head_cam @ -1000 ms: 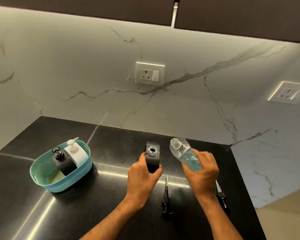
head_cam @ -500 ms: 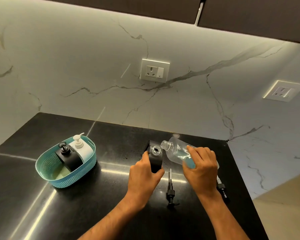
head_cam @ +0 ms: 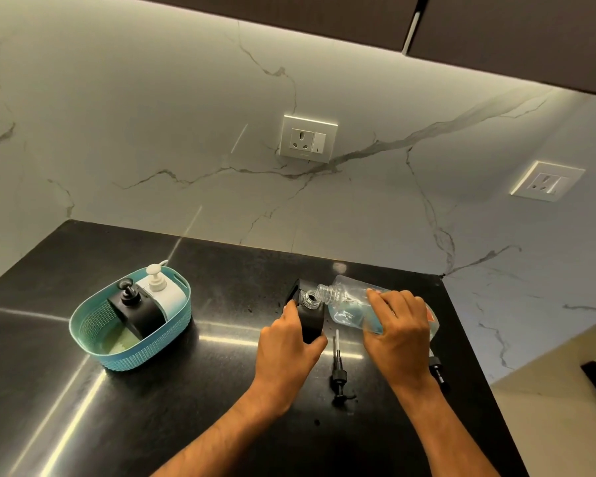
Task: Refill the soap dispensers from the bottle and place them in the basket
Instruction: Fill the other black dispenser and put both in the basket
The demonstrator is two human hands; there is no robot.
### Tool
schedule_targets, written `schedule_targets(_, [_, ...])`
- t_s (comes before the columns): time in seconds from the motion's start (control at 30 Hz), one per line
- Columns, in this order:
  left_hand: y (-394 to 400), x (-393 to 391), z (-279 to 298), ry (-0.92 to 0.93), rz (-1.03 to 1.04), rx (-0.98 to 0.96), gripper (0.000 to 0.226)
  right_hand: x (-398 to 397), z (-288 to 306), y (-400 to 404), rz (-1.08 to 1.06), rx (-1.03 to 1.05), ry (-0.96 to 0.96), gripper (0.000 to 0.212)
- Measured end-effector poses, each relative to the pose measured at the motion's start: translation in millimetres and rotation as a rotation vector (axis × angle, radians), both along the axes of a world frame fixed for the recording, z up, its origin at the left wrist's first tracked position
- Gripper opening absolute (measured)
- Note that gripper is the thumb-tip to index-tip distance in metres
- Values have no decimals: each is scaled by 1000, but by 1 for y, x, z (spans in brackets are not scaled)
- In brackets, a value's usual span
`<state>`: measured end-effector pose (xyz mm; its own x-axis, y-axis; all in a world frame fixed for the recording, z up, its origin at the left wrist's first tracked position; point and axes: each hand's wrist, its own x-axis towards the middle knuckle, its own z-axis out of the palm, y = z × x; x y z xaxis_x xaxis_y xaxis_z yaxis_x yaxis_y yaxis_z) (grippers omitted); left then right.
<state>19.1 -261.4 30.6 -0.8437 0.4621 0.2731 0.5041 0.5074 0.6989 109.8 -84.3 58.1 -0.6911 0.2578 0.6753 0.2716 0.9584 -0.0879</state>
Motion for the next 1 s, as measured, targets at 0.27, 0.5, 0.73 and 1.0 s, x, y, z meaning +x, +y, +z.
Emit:
schedule_targets(0.27, [1, 1, 0, 1, 2, -18, 52, 1, 6, 3, 2, 32, -30, 64])
schedule_targets(0.5, [0, -3, 2, 12, -1, -40, 50, -3, 7, 6, 6, 42, -49, 64])
schedule_targets(0.73, [2, -8, 0, 10, -1, -43, 50, -8, 9, 8, 7, 32, -74, 67])
schedule_targets(1.0, [2, -9, 2, 11, 8, -25, 49, -12, 11, 9, 24, 33, -77, 68])
